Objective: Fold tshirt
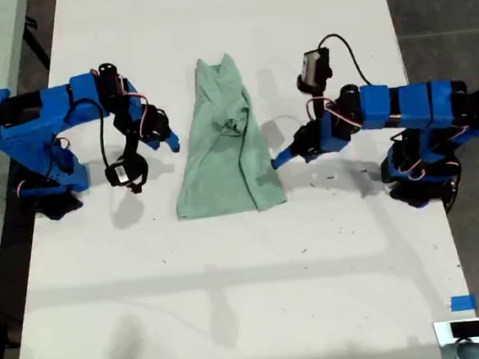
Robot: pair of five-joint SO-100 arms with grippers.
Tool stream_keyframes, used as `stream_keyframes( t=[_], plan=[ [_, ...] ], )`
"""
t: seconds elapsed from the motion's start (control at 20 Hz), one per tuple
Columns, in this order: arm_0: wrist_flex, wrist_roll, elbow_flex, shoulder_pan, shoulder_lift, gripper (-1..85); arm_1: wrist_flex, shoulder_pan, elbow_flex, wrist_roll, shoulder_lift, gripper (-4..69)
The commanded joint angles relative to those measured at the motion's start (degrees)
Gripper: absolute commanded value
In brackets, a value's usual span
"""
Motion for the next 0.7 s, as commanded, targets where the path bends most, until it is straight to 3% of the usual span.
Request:
stream_keyframes(
  t=[0.0, 0.15, 0.4, 0.65],
  plan=[
    [0.7, -1.0, -6.5, 2.8, -2.2, 13.0, -1.8, 1.0, 1.6, -0.8, 4.9, 31.1],
    [2.2, -1.6, -11.3, 5.1, -6.0, 14.0, -2.3, 1.2, 2.8, -1.0, 5.0, 31.1],
    [-2.0, -1.8, -10.1, 8.5, -12.1, 16.2, -3.3, 1.5, 3.7, -1.2, 5.0, 31.0],
    [-10.9, -1.8, -4.5, 9.6, -14.7, 17.8, -4.2, 1.2, 3.9, -1.2, 4.7, 30.9]
  ],
)
